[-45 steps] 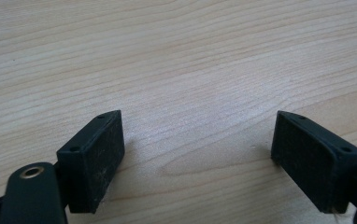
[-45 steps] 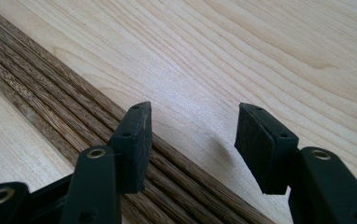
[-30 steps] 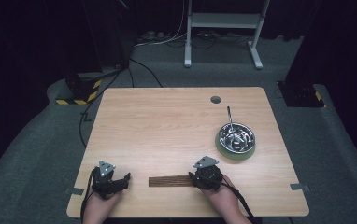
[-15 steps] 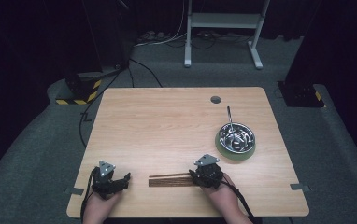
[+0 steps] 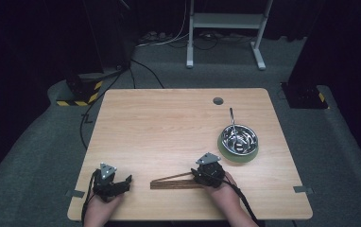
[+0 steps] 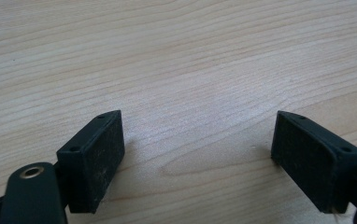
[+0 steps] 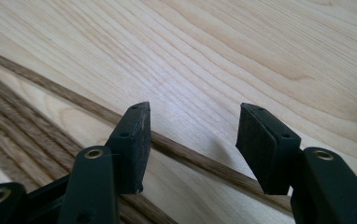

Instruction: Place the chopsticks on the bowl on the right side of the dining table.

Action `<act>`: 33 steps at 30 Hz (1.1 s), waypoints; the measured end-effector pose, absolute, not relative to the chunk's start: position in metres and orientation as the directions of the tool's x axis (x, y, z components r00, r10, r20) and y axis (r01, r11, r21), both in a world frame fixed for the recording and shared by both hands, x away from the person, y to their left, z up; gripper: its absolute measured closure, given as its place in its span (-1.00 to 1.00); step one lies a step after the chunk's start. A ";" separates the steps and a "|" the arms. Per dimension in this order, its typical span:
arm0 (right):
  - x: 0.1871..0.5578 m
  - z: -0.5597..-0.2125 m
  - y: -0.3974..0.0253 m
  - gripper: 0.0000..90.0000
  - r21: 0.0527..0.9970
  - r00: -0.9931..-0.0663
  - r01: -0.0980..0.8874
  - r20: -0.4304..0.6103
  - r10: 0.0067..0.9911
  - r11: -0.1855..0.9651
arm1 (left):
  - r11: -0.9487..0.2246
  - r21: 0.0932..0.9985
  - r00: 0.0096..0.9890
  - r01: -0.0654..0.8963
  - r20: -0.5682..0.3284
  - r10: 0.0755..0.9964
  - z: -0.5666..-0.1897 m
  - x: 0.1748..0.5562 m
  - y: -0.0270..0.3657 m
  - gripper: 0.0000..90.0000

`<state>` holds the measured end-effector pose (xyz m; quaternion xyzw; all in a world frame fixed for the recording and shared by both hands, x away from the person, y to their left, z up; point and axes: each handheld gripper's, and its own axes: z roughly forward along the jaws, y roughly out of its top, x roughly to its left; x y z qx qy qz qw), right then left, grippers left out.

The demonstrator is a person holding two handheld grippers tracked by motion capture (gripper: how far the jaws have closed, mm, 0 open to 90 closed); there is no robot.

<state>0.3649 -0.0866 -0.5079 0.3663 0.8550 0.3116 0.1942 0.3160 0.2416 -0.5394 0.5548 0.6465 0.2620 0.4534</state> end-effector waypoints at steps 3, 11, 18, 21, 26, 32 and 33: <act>0.361 -0.508 -0.083 0.00 0.671 -0.678 0.490 -0.108 0.727 0.556 | 0.255 0.843 0.025 0.474 -0.303 0.953 -0.539 0.316 0.241 -0.62; 0.360 -0.512 -0.073 0.05 0.656 -0.698 0.484 -0.111 0.708 0.580 | 0.245 0.839 0.031 0.486 -0.296 0.955 -0.539 0.316 0.241 -0.61; 0.367 -0.511 -0.070 0.13 0.647 -0.706 0.480 -0.115 0.699 0.592 | 0.255 0.839 0.030 0.480 -0.306 0.951 -0.539 0.317 0.241 -0.61; 0.371 -0.510 -0.069 0.13 0.639 -0.707 0.478 -0.127 0.696 0.602 | 0.255 0.839 0.031 0.480 -0.307 0.951 -0.539 0.317 0.241 -0.61; 0.378 -0.509 -0.070 0.16 0.628 -0.703 0.487 -0.130 0.699 0.607 | 0.256 0.839 0.031 0.480 -0.308 0.951 -0.539 0.317 0.241 -0.61; 0.390 -0.508 -0.074 0.27 0.620 -0.698 0.513 -0.101 0.709 0.594 | 0.243 0.843 0.039 0.480 -0.298 0.954 -0.539 0.317 0.241 -0.61; 0.393 -0.508 -0.075 0.31 0.615 -0.702 0.517 -0.092 0.706 0.595 | 0.243 0.843 0.040 0.480 -0.298 0.954 -0.539 0.317 0.241 -0.61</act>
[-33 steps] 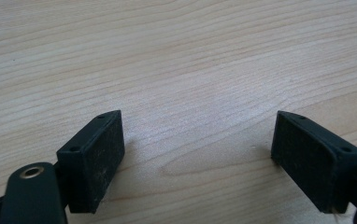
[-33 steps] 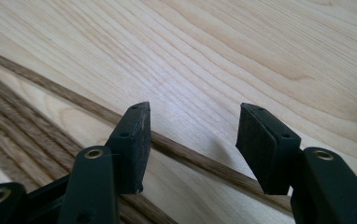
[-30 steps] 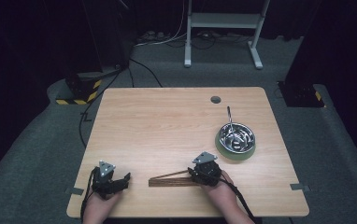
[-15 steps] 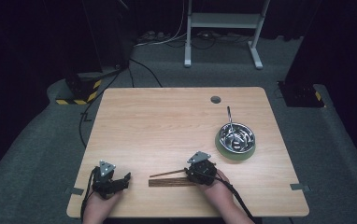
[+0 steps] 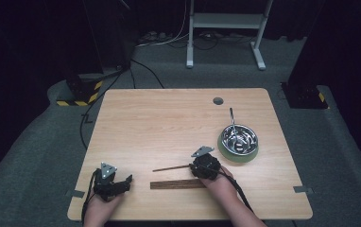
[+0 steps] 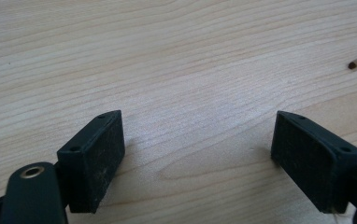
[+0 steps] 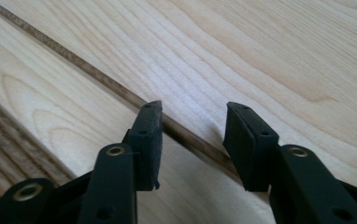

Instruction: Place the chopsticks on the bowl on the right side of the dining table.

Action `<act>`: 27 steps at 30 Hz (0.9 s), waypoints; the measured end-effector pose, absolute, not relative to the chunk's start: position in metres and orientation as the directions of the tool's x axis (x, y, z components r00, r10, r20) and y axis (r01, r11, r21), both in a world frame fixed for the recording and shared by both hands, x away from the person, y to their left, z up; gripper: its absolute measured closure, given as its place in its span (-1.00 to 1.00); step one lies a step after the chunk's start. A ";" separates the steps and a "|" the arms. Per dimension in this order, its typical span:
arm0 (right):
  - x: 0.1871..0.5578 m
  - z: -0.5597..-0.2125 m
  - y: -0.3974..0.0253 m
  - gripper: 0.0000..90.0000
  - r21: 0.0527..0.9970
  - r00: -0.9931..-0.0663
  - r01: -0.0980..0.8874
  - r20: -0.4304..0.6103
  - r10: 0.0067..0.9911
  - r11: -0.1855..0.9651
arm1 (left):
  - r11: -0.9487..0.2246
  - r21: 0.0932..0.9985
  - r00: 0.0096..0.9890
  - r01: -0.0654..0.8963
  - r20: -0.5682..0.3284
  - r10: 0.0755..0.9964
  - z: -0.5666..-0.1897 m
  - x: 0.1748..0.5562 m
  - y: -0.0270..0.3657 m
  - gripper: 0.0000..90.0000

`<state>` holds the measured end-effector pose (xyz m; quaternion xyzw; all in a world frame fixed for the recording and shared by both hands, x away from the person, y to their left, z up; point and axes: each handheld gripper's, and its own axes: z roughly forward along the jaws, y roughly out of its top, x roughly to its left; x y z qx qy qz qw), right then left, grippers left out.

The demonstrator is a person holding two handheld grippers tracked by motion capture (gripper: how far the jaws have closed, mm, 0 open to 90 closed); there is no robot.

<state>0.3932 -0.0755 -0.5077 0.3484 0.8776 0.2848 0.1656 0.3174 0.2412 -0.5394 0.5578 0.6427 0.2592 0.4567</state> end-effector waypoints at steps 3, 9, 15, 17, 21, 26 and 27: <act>0.396 -0.508 -0.077 0.35 0.620 -0.695 0.525 -0.083 0.714 0.583 | 0.244 0.843 0.039 0.480 -0.298 0.954 -0.539 0.317 0.241 -0.61; 0.401 -0.507 -0.079 0.43 0.605 -0.719 0.513 -0.084 0.690 0.608 | 0.247 0.843 0.039 0.477 -0.301 0.953 -0.539 0.318 0.241 -0.61; 0.405 -0.505 -0.081 0.47 0.592 -0.722 0.511 -0.098 0.684 0.624 | 0.245 0.844 0.040 0.477 -0.300 0.953 -0.539 0.318 0.241 -0.61; 0.405 -0.505 -0.081 0.48 0.590 -0.726 0.508 -0.098 0.681 0.627 | 0.243 0.844 0.041 0.478 -0.298 0.954 -0.539 0.318 0.241 -0.61; 0.404 -0.505 -0.081 0.51 0.589 -0.722 0.510 -0.104 0.684 0.627 | 0.246 0.844 0.040 0.477 -0.300 0.953 -0.539 0.318 0.241 -0.61; 0.406 -0.505 -0.082 0.56 0.594 -0.728 0.496 -0.113 0.676 0.634 | 0.243 0.844 0.041 0.479 -0.298 0.954 -0.539 0.318 0.241 -0.61; 0.407 -0.504 -0.083 0.58 0.595 -0.733 0.494 -0.108 0.672 0.634 | 0.243 0.844 0.041 0.478 -0.298 0.954 -0.539 0.318 0.241 -0.61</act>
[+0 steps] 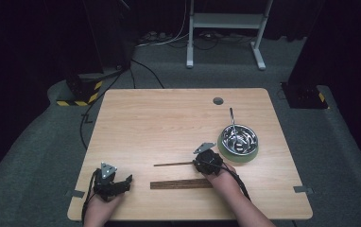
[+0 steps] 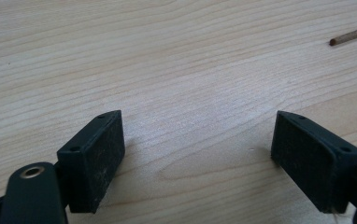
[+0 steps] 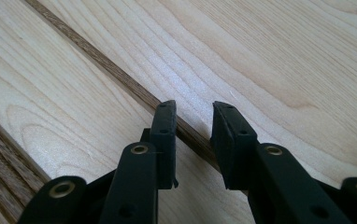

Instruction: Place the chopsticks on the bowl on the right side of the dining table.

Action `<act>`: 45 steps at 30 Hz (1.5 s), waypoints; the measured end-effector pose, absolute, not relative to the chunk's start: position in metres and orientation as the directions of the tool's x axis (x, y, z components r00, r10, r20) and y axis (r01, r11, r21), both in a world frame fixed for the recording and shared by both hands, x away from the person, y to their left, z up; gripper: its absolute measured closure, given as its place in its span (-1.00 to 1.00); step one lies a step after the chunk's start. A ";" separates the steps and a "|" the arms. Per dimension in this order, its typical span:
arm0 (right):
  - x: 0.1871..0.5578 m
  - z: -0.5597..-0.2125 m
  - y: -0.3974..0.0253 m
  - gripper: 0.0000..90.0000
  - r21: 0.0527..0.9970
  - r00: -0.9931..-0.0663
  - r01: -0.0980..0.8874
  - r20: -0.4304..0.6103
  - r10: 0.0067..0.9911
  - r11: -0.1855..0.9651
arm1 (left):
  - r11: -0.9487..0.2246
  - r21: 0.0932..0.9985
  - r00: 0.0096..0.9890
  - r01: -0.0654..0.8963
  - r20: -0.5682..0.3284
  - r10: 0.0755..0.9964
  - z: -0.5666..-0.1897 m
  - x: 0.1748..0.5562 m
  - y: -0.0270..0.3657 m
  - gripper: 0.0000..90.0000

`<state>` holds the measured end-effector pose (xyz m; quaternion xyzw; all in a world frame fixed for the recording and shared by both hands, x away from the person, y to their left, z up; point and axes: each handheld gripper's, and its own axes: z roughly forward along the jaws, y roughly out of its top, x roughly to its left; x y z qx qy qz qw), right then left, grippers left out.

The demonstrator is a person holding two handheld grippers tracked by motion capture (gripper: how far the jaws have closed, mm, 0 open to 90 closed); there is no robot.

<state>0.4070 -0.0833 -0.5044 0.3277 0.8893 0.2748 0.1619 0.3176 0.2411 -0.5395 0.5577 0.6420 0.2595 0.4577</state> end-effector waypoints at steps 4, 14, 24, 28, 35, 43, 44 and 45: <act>0.407 -0.504 -0.084 0.60 0.593 -0.729 0.497 -0.110 0.676 0.633 | 0.244 0.844 0.041 0.478 -0.298 0.954 -0.539 0.318 0.241 -0.61; 0.409 -0.502 -0.084 0.72 0.585 -0.742 0.485 -0.118 0.660 0.650 | 0.244 0.844 0.041 0.478 -0.299 0.954 -0.539 0.318 0.241 -0.61; 0.410 -0.504 -0.075 0.61 0.577 -0.765 0.465 -0.120 0.633 0.671 | 0.247 0.844 0.039 0.477 -0.301 0.953 -0.539 0.318 0.241 -0.61; 0.412 -0.504 -0.073 0.66 0.579 -0.768 0.467 -0.109 0.631 0.668 | 0.244 0.843 0.040 0.479 -0.299 0.953 -0.539 0.318 0.241 -0.61; 0.408 -0.503 -0.066 0.73 0.572 -0.790 0.443 -0.114 0.602 0.690 | 0.241 0.842 0.040 0.482 -0.296 0.954 -0.539 0.317 0.241 -0.61; 0.406 -0.503 -0.076 0.79 0.574 -0.803 0.425 -0.119 0.584 0.700 | 0.250 0.843 0.037 0.477 -0.303 0.952 -0.539 0.318 0.241 -0.61; 0.406 -0.503 -0.077 0.80 0.576 -0.798 0.426 -0.125 0.590 0.698 | 0.246 0.842 0.037 0.480 -0.300 0.953 -0.539 0.317 0.241 -0.61; 0.406 -0.503 -0.079 0.79 0.574 -0.803 0.419 -0.127 0.582 0.703 | 0.248 0.843 0.039 0.477 -0.302 0.953 -0.539 0.318 0.241 -0.61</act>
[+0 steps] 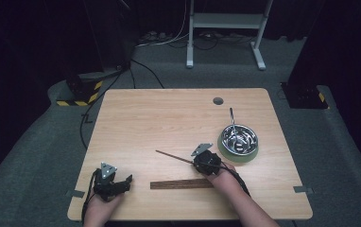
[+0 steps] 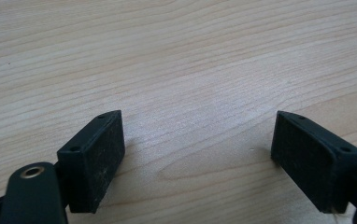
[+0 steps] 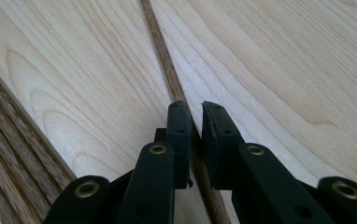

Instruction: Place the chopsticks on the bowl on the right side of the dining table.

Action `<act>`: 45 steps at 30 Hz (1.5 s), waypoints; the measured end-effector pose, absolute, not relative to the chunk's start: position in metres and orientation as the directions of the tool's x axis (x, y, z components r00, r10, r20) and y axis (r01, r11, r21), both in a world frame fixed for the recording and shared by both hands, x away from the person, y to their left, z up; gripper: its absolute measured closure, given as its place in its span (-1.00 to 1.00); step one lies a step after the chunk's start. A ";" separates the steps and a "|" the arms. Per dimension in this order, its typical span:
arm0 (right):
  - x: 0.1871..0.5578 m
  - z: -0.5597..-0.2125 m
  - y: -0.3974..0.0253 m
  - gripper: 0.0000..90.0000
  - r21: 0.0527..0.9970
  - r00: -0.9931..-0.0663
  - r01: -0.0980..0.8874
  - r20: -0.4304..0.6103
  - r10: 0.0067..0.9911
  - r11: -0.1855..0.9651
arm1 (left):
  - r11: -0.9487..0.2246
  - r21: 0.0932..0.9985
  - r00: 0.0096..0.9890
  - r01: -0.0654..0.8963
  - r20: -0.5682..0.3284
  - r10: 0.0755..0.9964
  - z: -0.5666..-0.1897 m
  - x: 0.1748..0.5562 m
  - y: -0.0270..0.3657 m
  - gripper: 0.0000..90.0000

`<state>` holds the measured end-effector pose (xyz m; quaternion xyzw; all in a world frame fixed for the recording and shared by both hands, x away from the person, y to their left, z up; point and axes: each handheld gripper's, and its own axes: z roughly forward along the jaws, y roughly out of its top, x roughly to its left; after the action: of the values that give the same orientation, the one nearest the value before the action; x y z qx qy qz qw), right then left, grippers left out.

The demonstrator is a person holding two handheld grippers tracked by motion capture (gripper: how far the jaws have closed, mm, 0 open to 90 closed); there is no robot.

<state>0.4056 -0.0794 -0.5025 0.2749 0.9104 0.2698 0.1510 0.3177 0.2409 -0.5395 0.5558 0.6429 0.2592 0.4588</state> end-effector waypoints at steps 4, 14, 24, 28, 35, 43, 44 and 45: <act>0.406 -0.501 -0.081 0.63 0.584 -0.807 0.423 -0.104 0.581 0.692 | 0.246 0.843 0.040 0.478 -0.301 0.953 -0.539 0.318 0.241 -0.61; 0.415 -0.504 -0.068 0.80 0.573 -0.834 0.393 -0.106 0.541 0.719 | 0.283 0.840 0.027 0.463 -0.333 0.942 -0.540 0.319 0.238 -0.61; 0.416 -0.503 -0.070 0.70 0.562 -0.844 0.389 -0.101 0.527 0.730 | 0.287 0.838 0.025 0.464 -0.336 0.942 -0.540 0.319 0.238 -0.61; 0.417 -0.503 -0.072 0.69 0.563 -0.849 0.389 -0.089 0.522 0.729 | 0.288 0.838 0.024 0.463 -0.337 0.941 -0.540 0.319 0.238 -0.61; 0.423 -0.504 -0.074 0.73 0.581 -0.854 0.406 -0.033 0.519 0.705 | 0.288 0.839 0.025 0.462 -0.337 0.941 -0.540 0.319 0.238 -0.61; 0.424 -0.504 -0.072 0.79 0.580 -0.856 0.408 -0.023 0.516 0.705 | 0.286 0.838 0.025 0.464 -0.335 0.942 -0.540 0.319 0.238 -0.61; 0.425 -0.504 -0.072 0.79 0.580 -0.857 0.407 -0.024 0.514 0.705 | 0.281 0.839 0.028 0.466 -0.331 0.943 -0.540 0.319 0.239 -0.61; 0.425 -0.504 -0.072 0.79 0.580 -0.858 0.407 -0.023 0.514 0.706 | 0.280 0.839 0.028 0.466 -0.330 0.943 -0.540 0.319 0.239 -0.61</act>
<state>0.4248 -0.0721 -0.5042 0.2504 0.9189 0.2907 0.0919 0.3188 0.2386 -0.5396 0.5430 0.6490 0.2550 0.4679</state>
